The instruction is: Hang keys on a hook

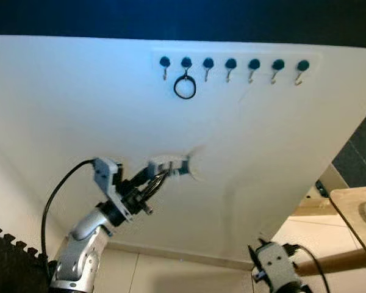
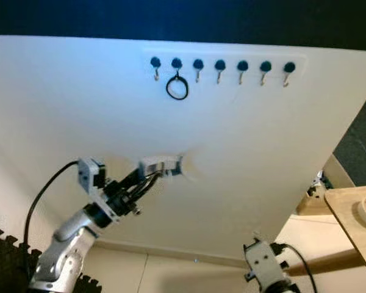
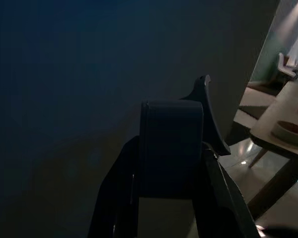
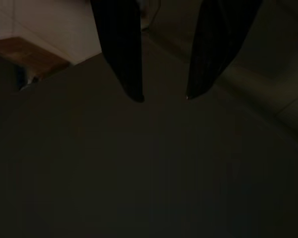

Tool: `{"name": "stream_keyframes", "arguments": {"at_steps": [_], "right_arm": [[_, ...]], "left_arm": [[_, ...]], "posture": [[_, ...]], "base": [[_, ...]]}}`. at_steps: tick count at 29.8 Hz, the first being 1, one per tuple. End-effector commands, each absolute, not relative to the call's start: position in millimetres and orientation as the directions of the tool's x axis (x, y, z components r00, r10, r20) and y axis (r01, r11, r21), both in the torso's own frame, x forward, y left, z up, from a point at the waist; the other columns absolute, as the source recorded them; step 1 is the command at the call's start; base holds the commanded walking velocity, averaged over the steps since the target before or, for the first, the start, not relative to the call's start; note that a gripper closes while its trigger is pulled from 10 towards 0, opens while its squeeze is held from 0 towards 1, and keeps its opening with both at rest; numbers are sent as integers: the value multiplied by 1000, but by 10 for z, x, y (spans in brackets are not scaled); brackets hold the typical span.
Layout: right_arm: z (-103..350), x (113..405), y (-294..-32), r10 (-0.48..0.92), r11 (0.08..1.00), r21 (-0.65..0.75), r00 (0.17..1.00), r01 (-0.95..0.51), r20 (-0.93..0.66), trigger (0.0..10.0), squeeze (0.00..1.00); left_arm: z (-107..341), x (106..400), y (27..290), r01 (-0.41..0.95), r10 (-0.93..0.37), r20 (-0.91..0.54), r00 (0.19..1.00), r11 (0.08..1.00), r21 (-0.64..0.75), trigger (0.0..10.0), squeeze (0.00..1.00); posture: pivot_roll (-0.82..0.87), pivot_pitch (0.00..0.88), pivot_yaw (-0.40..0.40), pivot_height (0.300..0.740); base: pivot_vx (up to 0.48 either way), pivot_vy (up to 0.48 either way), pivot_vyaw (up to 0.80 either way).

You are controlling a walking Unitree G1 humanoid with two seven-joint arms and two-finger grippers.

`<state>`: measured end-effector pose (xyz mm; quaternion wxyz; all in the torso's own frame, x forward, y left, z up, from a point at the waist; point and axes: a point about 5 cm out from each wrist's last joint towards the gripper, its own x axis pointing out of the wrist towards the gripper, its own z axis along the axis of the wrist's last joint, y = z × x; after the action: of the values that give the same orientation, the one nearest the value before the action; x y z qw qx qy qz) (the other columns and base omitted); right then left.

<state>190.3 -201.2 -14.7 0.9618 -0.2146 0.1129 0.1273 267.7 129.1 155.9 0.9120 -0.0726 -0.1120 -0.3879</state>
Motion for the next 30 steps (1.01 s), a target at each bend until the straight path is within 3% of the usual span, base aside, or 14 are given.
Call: {"name": "stream_keyframes", "arguments": {"at_steps": [1,5,6,8,9,10,20,30], "right_arm": [[-238,1882,-1937,208,868,-375,924,-325,-320,10000,0],[-313,1880,-1832,231,858,-364,906,-362,-356,10000,0],[-352,1909,-1755,236,856,-358,898,-373,-372,10000,0],[-374,1935,-1734,222,857,-364,899,-365,-379,10000,0],[-361,1970,-1718,216,866,-357,905,-351,-366,10000,0],[-349,1988,-1710,217,867,-356,908,-348,-359,10000,0],[-327,2044,-1750,200,864,-381,920,-328,-336,10000,0],[-321,2040,-1769,198,866,-386,926,-319,-321,10000,0]], "left_arm": [[1664,2648,1199,739,-706,299,642,674,4,0,0],[1778,2654,1121,740,-710,335,619,670,52,0,0],[1902,2694,1060,722,-709,363,604,680,127,4627,0],[1958,2714,1035,705,-706,374,601,689,168,4627,0],[2041,2763,1043,657,-680,398,615,722,218,8863,0],[2105,2803,1064,616,-657,417,629,747,248,10000,0],[2447,2981,1170,422,-527,530,665,850,316,10000,0],[2592,3037,1275,351,-441,595,672,897,268,10000,0]], "posture": [[28,74,20,740],[30,78,17,740],[34,78,16,740],[34,78,16,740],[37,78,16,740],[37,78,17,740],[32,75,23,740],[35,70,21,740]], "base": [[0,0,0],[0,0,0],[0,0,0],[0,0,0],[0,0,0],[0,0,0],[0,0,0],[0,0,0]]}}
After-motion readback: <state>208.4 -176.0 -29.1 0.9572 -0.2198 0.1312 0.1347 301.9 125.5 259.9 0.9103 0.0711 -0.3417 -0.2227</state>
